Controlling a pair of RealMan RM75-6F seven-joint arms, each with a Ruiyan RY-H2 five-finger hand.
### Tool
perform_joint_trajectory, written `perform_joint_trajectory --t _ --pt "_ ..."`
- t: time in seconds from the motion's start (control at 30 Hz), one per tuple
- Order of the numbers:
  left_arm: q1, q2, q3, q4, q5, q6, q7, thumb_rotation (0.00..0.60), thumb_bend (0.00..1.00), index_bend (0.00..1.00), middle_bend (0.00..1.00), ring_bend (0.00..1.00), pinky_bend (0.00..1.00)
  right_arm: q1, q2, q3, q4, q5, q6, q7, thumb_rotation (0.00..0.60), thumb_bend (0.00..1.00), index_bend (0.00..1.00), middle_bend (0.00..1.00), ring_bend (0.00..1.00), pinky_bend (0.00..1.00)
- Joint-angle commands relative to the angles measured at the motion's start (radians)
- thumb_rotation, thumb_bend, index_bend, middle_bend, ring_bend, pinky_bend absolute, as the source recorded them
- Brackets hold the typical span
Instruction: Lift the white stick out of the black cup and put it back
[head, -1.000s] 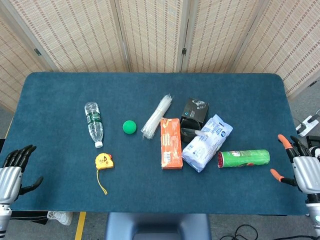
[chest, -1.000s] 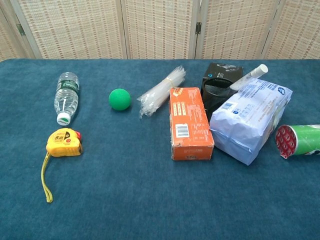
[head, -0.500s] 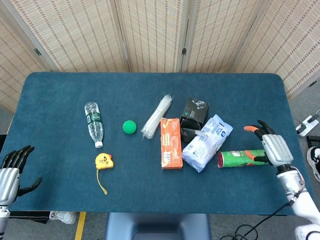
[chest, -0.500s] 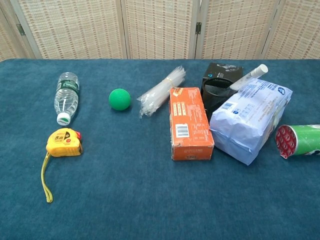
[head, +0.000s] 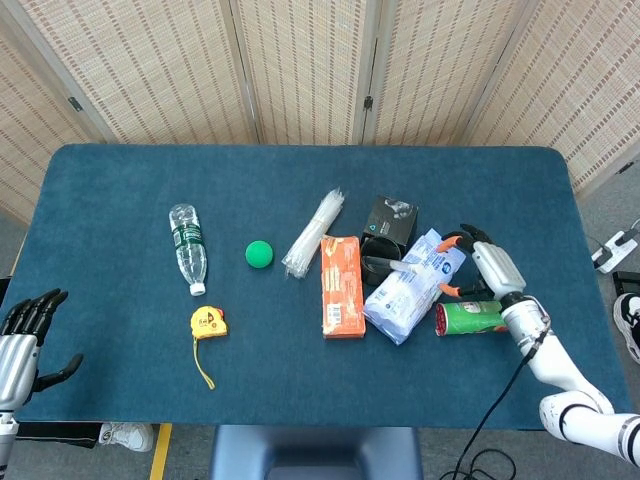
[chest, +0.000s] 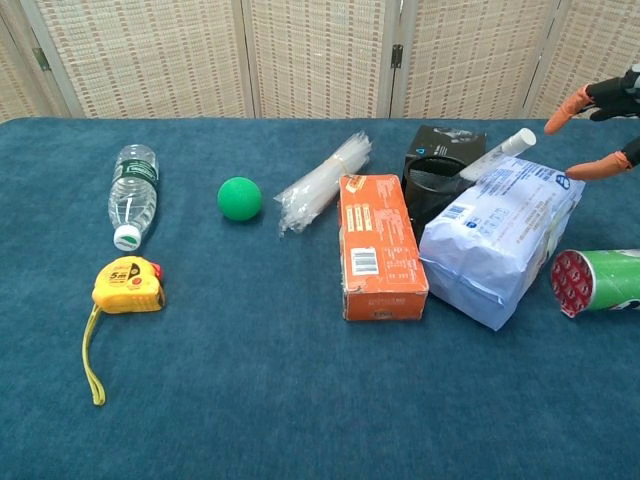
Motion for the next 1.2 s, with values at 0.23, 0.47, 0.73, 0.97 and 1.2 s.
perform_joint_trajectory --t 0.23,0.47,0.73,0.97,1.2 --pt "-0.002 0.011 -0.002 -0.016 0.006 0.002 0.013 0.6 0.29 0.14 0.12 0.13 0.14 0.076 -0.052 0.007 0.067 0.031 -0.071 -0.016 0.6 0.19 0.45 0.24 0.0 0.01" --pt "0.001 0.014 0.0 -0.019 0.002 0.002 0.014 0.6 0.29 0.14 0.12 0.13 0.14 0.113 -0.066 0.003 0.063 0.065 -0.087 -0.097 0.6 0.19 0.46 0.24 0.0 0.01" --pt "-0.003 0.013 -0.001 -0.018 0.001 -0.004 0.015 0.6 0.29 0.14 0.12 0.13 0.14 0.149 -0.127 0.006 0.095 0.118 -0.083 -0.166 0.6 0.19 0.46 0.25 0.0 0.01" --pt "-0.003 0.012 -0.002 -0.012 -0.005 -0.007 0.009 0.6 0.29 0.14 0.12 0.13 0.14 0.175 -0.179 0.016 0.131 0.153 -0.079 -0.19 0.6 0.19 0.47 0.26 0.0 0.01" --pt "-0.003 0.011 -0.001 -0.009 -0.007 -0.01 0.003 0.6 0.29 0.14 0.12 0.13 0.14 0.184 -0.191 0.018 0.134 0.159 -0.079 -0.198 0.6 0.2 0.48 0.27 0.0 0.01"
